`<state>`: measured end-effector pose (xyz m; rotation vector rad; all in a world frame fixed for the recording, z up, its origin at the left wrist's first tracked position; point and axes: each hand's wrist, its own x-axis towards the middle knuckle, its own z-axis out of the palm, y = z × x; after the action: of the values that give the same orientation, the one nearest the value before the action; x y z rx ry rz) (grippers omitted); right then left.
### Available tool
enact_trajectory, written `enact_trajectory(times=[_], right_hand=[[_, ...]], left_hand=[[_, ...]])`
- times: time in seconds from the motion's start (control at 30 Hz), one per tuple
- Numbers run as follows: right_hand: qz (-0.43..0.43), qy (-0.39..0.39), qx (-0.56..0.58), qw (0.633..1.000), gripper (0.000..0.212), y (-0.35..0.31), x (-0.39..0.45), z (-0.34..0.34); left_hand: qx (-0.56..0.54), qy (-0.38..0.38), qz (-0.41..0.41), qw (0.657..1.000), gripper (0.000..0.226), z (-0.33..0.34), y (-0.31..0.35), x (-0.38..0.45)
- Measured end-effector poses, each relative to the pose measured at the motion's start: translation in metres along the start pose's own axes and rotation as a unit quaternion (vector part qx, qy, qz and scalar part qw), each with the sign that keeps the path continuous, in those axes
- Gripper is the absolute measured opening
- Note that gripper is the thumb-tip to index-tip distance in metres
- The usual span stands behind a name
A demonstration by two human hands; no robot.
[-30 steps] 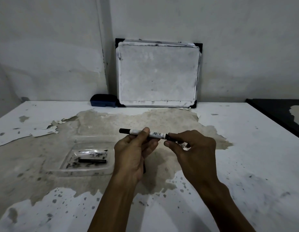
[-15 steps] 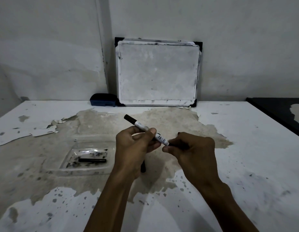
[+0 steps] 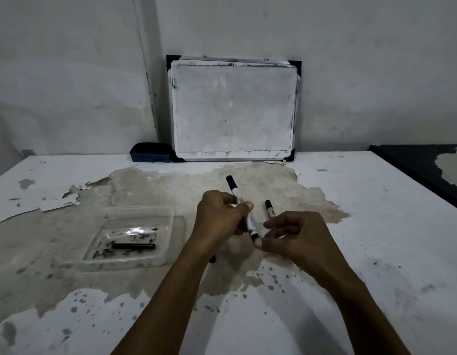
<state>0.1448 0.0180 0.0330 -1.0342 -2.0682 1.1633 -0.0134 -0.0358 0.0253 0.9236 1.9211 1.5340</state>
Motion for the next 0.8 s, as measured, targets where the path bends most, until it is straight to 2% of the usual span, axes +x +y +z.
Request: enact_trajectory(times=[0.13, 0.27, 0.5, 0.63, 0.8], right_hand=[[0.064, 0.095, -0.213, 0.97, 0.034, 0.024, 0.005, -0.001], [0.098, 0.077, -0.273, 0.954, 0.047, 0.037, 0.006, 0.009], [0.097, 0.112, -0.266, 0.953, 0.029, 0.041, 0.006, 0.014], [0.104, 0.127, -0.246, 0.955, 0.032, 0.047, 0.009, 0.011], [0.072, 0.124, -0.103, 0.984, 0.025, 0.043, 0.009, 0.002]], left_hand=[[0.207, -0.038, -0.019, 0.977, 0.031, 0.018, -0.012, 0.02], [0.317, -0.059, -0.01, 0.946, 0.036, 0.037, -0.009, 0.024], [0.361, -0.053, -0.006, 0.931, 0.049, 0.045, -0.005, 0.02], [0.354, -0.05, -0.009, 0.934, 0.048, 0.045, -0.004, 0.02], [0.332, -0.054, -0.022, 0.942, 0.047, 0.044, -0.007, 0.022]])
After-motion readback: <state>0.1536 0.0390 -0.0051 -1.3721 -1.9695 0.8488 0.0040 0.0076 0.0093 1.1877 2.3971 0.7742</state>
